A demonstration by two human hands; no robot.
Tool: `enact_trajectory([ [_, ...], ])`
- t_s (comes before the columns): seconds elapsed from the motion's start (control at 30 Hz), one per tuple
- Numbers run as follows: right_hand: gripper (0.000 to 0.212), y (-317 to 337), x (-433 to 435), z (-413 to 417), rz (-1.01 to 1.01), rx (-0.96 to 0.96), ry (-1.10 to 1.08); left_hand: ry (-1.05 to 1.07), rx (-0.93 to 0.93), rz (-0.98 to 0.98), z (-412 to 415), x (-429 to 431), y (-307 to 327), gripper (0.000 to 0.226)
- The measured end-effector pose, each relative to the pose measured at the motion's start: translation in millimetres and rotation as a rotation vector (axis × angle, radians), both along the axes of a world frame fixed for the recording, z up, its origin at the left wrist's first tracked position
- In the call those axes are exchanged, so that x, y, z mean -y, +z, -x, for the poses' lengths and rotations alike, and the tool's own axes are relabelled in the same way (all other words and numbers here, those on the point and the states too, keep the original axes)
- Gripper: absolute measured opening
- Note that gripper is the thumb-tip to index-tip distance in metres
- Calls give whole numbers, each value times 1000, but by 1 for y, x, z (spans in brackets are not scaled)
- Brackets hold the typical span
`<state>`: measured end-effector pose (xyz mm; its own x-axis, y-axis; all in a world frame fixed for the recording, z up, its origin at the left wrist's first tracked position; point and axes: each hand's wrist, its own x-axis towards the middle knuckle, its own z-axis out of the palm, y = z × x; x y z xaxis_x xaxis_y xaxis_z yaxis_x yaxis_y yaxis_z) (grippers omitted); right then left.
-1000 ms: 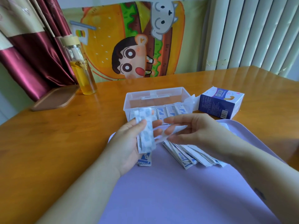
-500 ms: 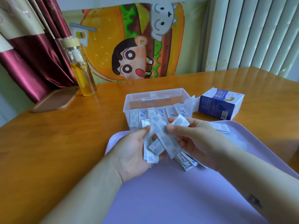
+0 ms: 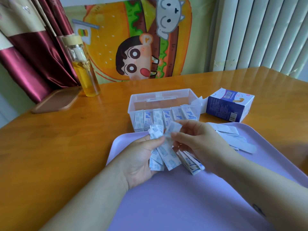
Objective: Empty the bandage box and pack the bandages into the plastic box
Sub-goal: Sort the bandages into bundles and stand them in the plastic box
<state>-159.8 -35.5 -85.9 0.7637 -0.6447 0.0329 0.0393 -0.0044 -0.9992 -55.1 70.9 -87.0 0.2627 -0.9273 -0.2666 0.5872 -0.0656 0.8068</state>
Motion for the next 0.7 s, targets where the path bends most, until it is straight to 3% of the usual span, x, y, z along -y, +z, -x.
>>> enact_trajectory([
  [0.17, 13, 4, 6, 5, 181, -9, -25, -77, -38, -7, 4, -3, 3, 25],
  [0.37, 10, 9, 16, 9, 594, -232, -26, -55, -33, -46, 4, 0, 3, 28],
  [0.43, 21, 19, 41, 23, 714, -378, -75, -28, -69, -39, 0, 1, 3, 41],
  [0.5, 29, 27, 67, 42, 946, -689, -115, 14, -97, -35, -3, 1, 4, 47],
  [0.57, 39, 28, 82, 57, 1050, -1000, -44, 32, -108, -35, -5, 2, 5, 49],
  [0.63, 47, 25, 86, 63, 1006, -1126, 52, 38, -109, -32, -5, 1, 4, 50],
  [0.7, 45, 22, 87, 64, 1006, -1123, 50, 38, -104, -32, -6, 1, 4, 47],
])
